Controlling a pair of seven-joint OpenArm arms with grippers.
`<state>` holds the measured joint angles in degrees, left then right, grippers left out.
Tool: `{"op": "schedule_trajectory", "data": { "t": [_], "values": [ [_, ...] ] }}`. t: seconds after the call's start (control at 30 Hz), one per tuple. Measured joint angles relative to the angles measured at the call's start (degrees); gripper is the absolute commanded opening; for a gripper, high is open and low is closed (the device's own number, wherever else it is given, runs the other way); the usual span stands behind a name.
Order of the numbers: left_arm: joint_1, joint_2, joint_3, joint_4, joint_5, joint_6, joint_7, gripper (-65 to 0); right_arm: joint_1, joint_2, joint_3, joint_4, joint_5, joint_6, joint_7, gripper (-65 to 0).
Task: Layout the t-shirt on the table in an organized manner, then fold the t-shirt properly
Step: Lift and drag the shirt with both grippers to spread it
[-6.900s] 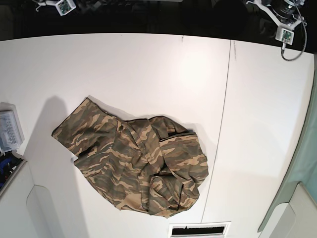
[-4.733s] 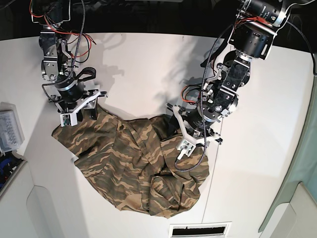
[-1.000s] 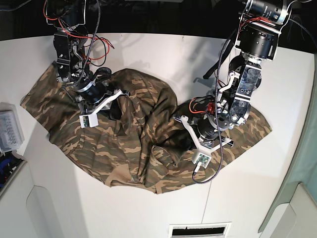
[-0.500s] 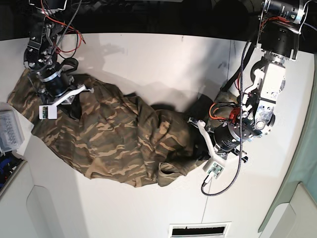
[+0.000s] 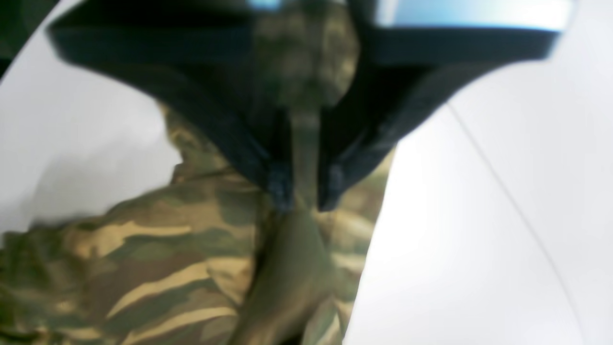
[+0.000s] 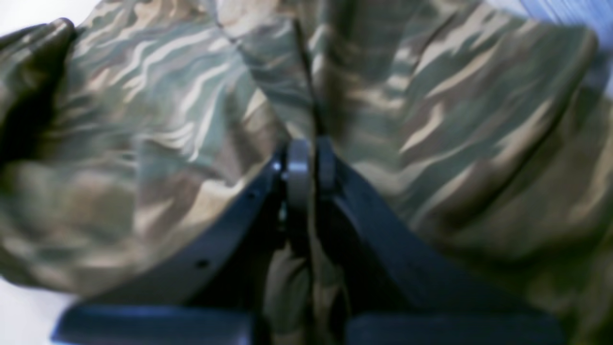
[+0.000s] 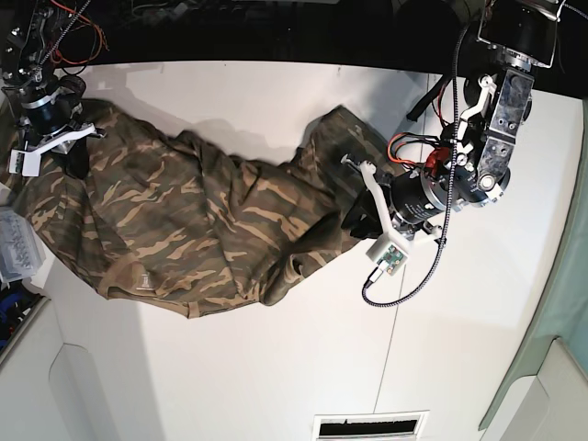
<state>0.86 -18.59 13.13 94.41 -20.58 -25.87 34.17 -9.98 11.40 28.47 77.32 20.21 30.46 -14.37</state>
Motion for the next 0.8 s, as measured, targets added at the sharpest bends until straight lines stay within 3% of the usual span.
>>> {"op": "schedule_trajectory", "data": {
  "t": [0.07, 0.1, 0.3, 0.43, 0.57, 0.73, 0.8],
  "values": [
    [0.8, 0.7, 0.0, 0.0, -0.1, -0.6, -0.6, -42.7, 0.1, -0.5, 0.0, 0.0, 3.1, 0.0, -1.4, -36.9],
    [1.0, 1.0, 0.0, 0.0, 0.0, -0.8, -0.9, -42.2, 0.2, -0.9, 0.0, 0.0, 5.1, 0.0, -1.8, -32.6],
    [1.0, 1.2, 0.0, 0.0, 0.0, 0.3, -2.3, -42.2, 0.3, -2.1, 0.0, 1.8, 10.8, 1.5, -10.0, -32.0],
    [0.9, 1.3, 0.0, 0.0, -0.1, 0.6, -3.6, -42.2, 0.3, -5.8, 0.0, 7.0, 13.8, 2.1, -14.9, -32.0],
    [0.9, 1.3, 0.0, 0.0, 0.1, 0.6, -4.2, -42.2, 0.5, -8.9, -0.9, 10.6, 13.4, 2.2, -14.4, -32.0],
    [0.9, 1.3, 0.0, 0.0, 1.0, 1.2, -4.2, -42.2, 0.7, -9.5, -3.8, 10.7, 5.8, 1.3, -8.6, -32.0],
    [0.9, 1.3, 0.0, 0.0, 1.2, 3.3, -4.3, -42.2, 0.7, -9.5, -4.5, 10.7, 4.3, 0.8, -7.7, -32.0]
  ]
}}
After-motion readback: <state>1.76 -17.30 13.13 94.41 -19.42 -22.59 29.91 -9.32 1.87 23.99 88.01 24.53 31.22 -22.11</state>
